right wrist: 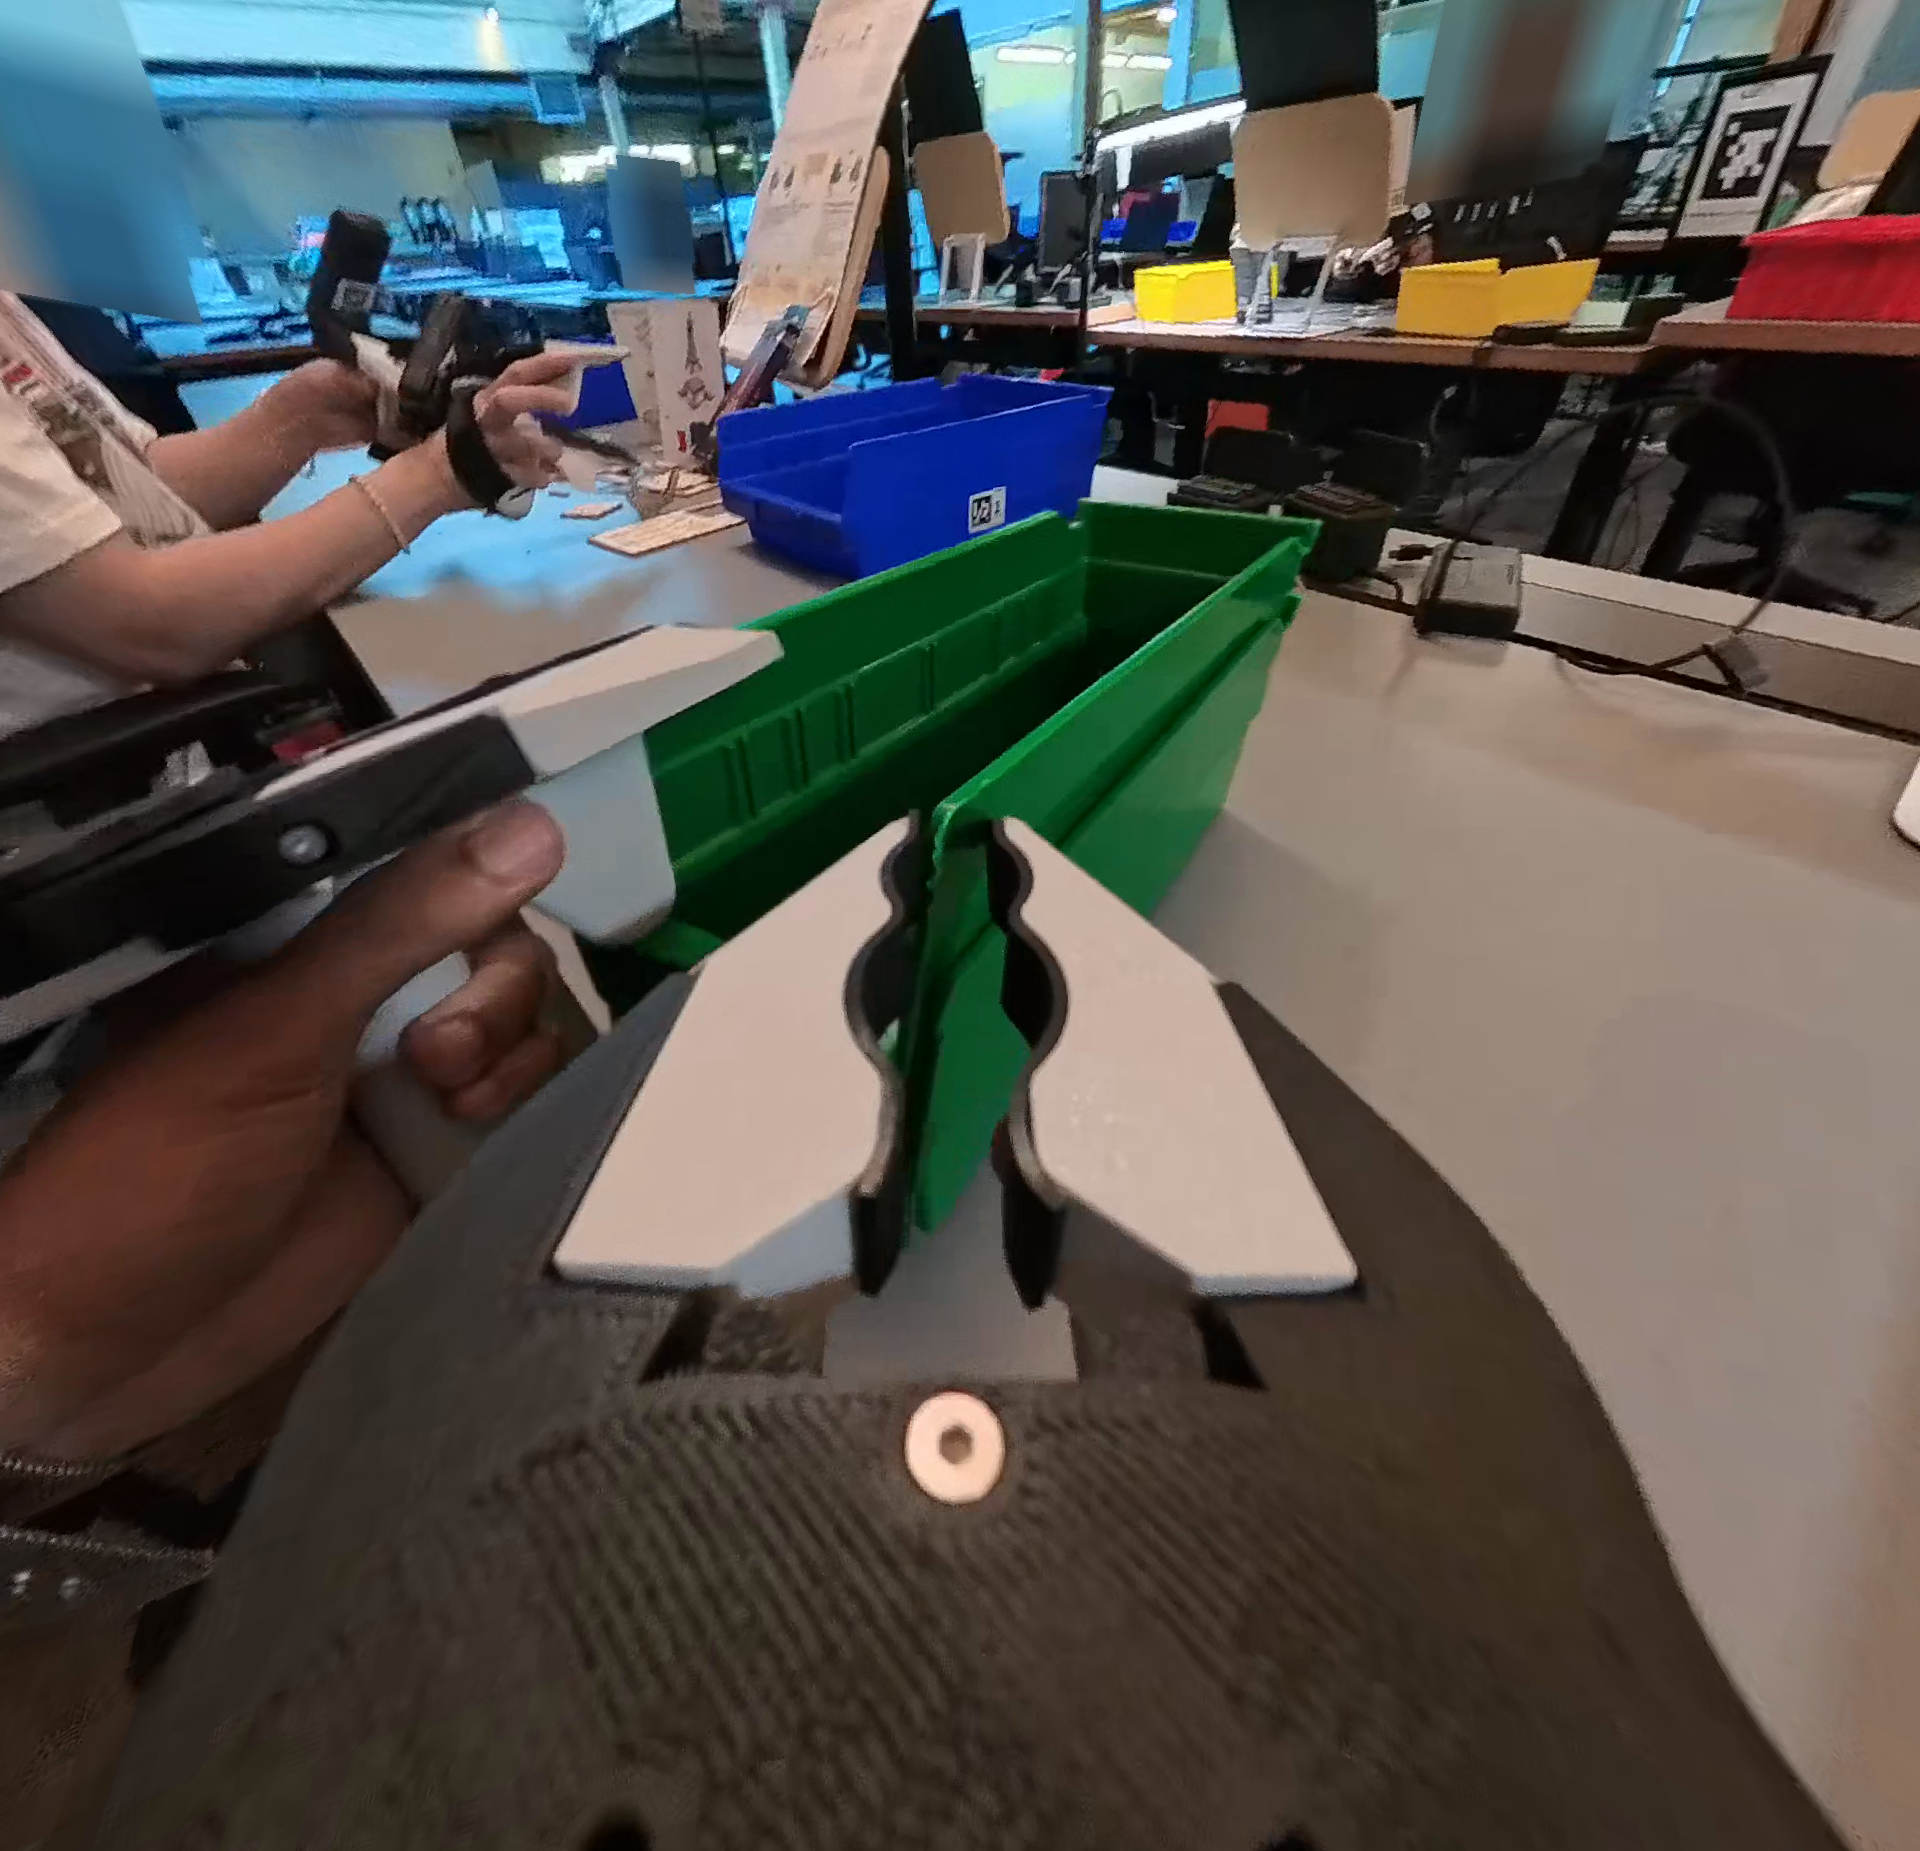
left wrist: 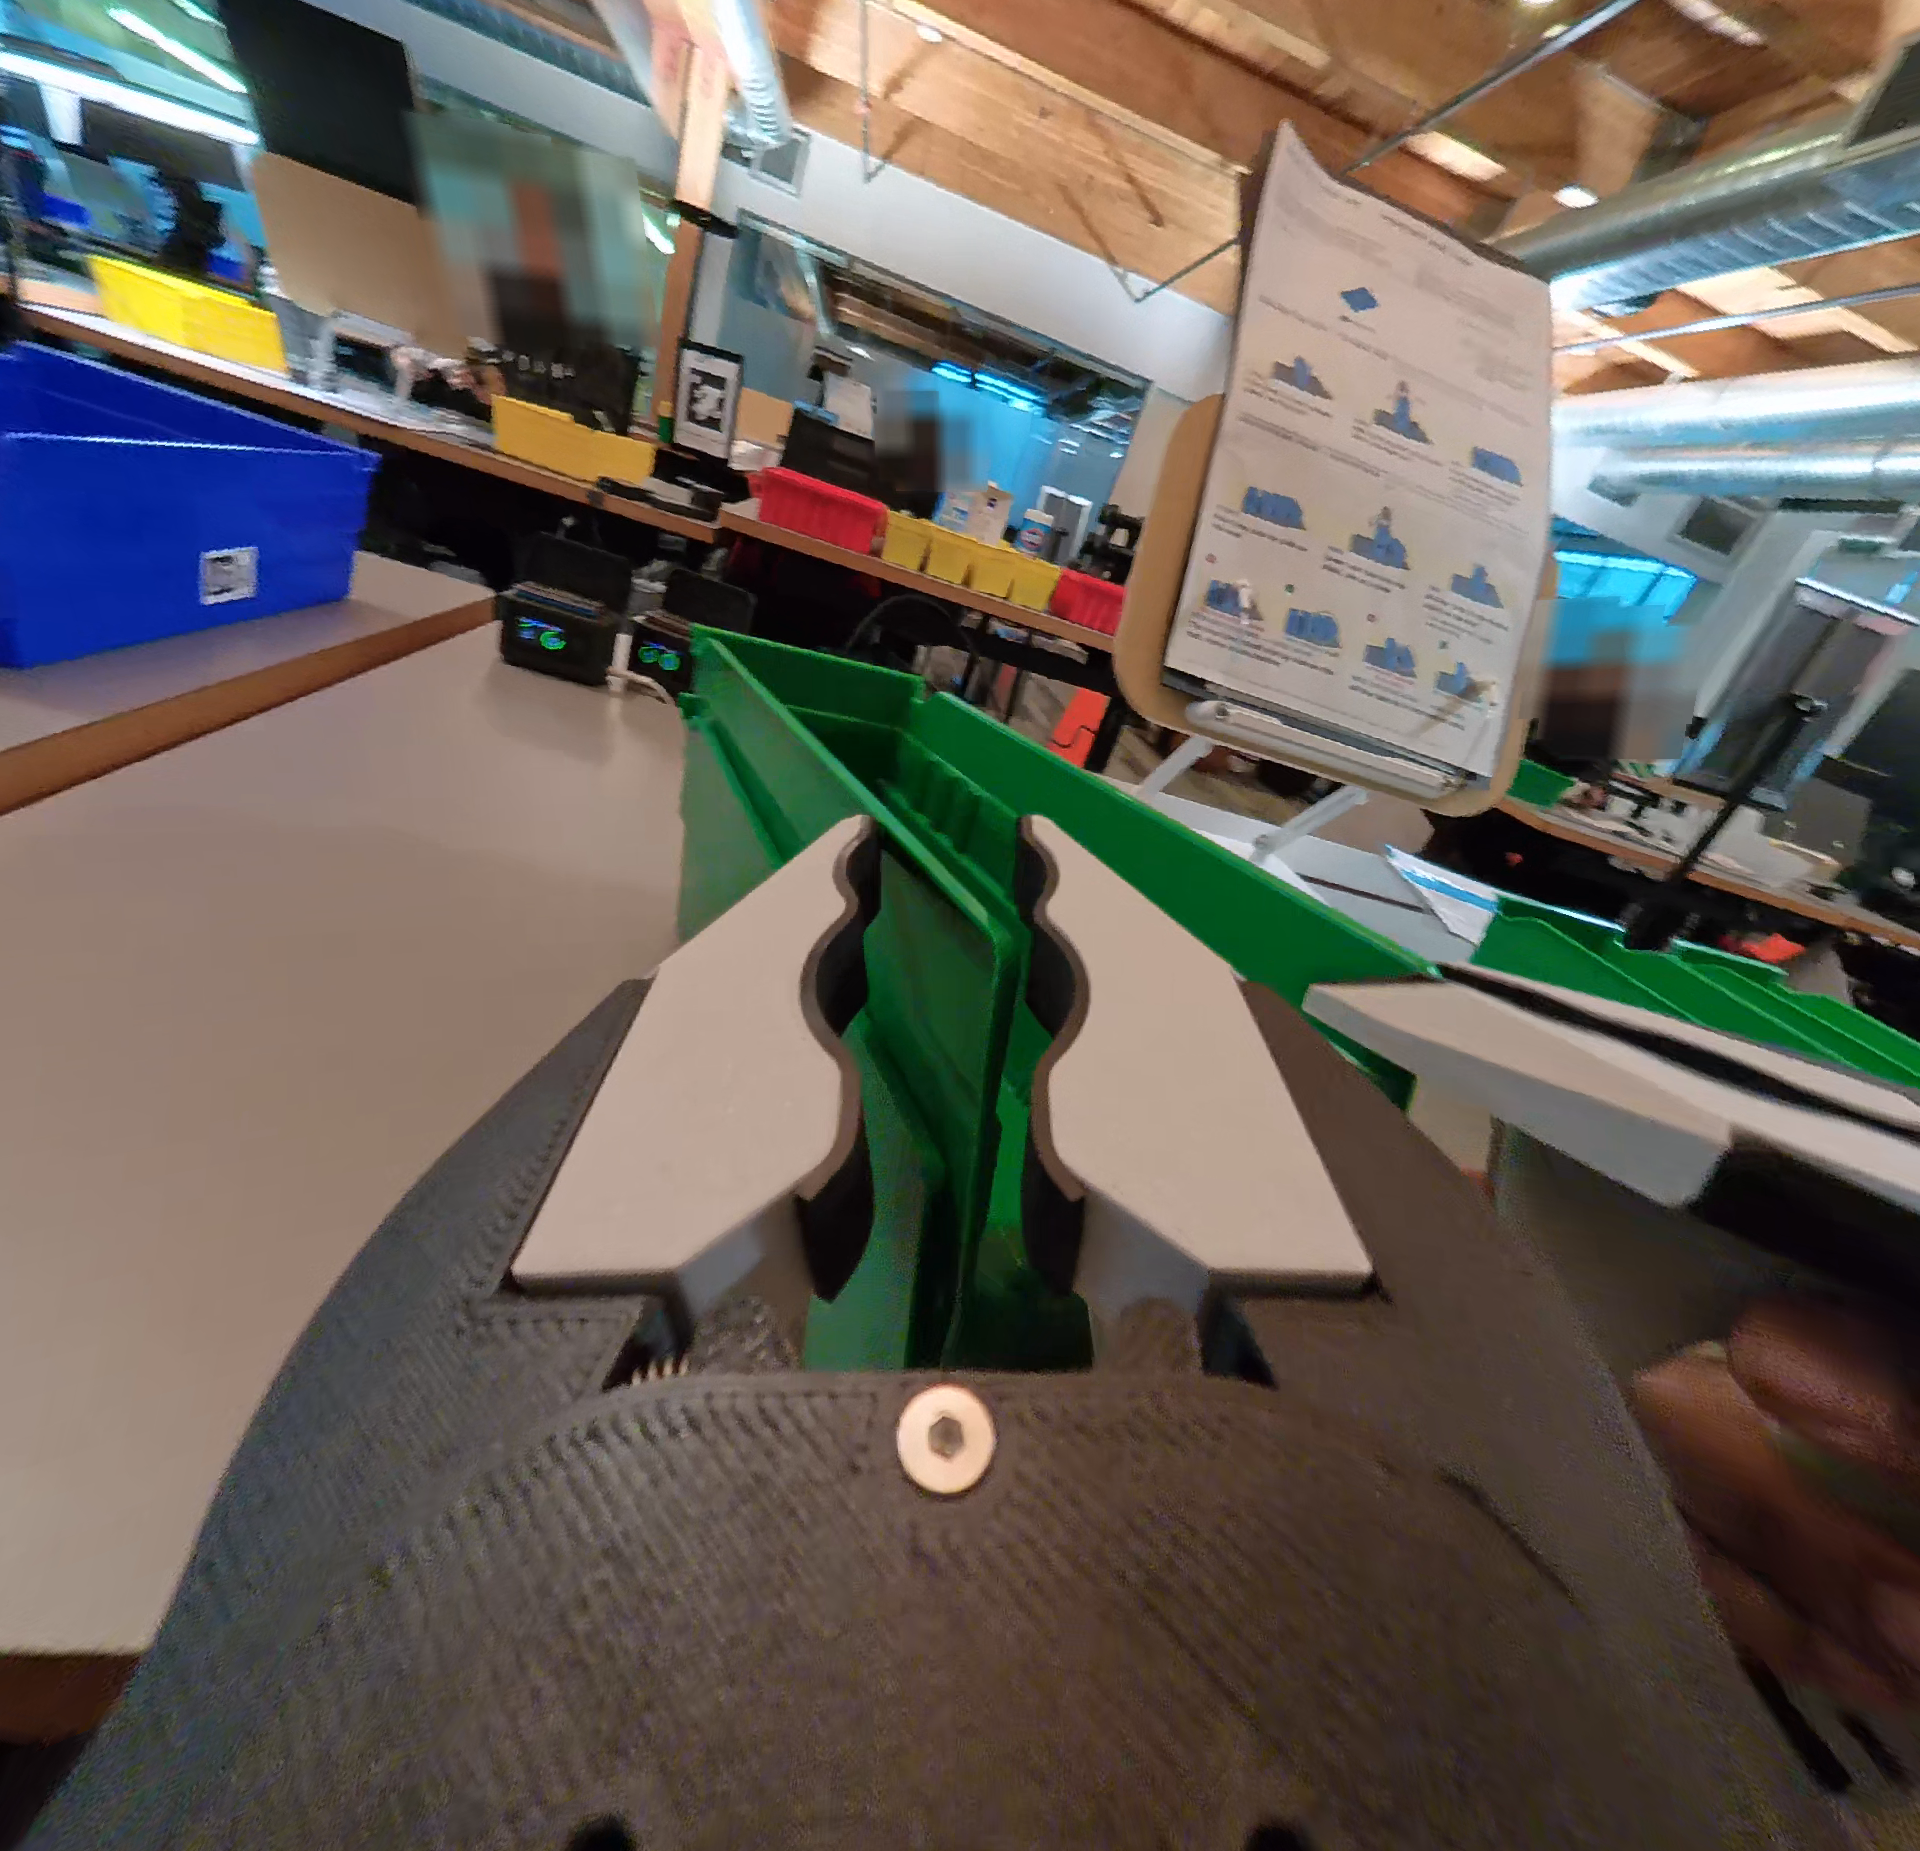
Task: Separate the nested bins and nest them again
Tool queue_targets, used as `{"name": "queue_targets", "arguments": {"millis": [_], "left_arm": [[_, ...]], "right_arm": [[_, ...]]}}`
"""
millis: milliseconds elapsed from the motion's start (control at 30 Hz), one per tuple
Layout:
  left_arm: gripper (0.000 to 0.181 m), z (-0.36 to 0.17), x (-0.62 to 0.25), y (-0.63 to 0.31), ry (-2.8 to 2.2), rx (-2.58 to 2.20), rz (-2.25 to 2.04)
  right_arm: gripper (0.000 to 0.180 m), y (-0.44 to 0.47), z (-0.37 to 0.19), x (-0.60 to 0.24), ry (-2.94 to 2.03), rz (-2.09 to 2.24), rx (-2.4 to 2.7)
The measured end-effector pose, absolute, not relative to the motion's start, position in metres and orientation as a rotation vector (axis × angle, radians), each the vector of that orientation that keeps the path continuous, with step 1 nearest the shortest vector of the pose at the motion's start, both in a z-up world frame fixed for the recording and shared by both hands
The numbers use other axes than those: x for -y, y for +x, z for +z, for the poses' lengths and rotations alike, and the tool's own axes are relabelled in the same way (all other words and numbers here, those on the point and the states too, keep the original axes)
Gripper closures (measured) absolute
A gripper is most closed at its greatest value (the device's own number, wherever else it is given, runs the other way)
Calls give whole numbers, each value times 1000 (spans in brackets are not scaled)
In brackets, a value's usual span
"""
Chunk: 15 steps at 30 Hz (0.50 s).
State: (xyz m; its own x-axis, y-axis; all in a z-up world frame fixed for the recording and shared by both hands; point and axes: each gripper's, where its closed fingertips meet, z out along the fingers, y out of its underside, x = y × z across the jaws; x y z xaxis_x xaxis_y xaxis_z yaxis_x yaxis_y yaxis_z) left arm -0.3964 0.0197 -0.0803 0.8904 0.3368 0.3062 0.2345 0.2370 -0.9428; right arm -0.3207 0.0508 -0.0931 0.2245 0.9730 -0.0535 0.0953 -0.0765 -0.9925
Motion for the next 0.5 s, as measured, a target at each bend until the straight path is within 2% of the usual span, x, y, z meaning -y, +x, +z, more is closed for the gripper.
{"name": "queue_targets", "arguments": {"millis": [33, 133, 267, 500], "left_arm": [[155, -81, -22, -392, -1355, 476, 62], [148, -85, -27, -382, -1390, 405, 40], [129, -95, -29, -372, -1458, 341, 24], [128, -122, -28, -359, -1597, 384, -37]], "right_arm": [[171, -320, -93, -55, -1436, 1046, 1060], [173, -317, -88, -72, -1450, 1072, 985], [174, -315, -80, -90, -1456, 1094, 923], [175, -314, -83, -90, -1470, 1079, 881]]}}
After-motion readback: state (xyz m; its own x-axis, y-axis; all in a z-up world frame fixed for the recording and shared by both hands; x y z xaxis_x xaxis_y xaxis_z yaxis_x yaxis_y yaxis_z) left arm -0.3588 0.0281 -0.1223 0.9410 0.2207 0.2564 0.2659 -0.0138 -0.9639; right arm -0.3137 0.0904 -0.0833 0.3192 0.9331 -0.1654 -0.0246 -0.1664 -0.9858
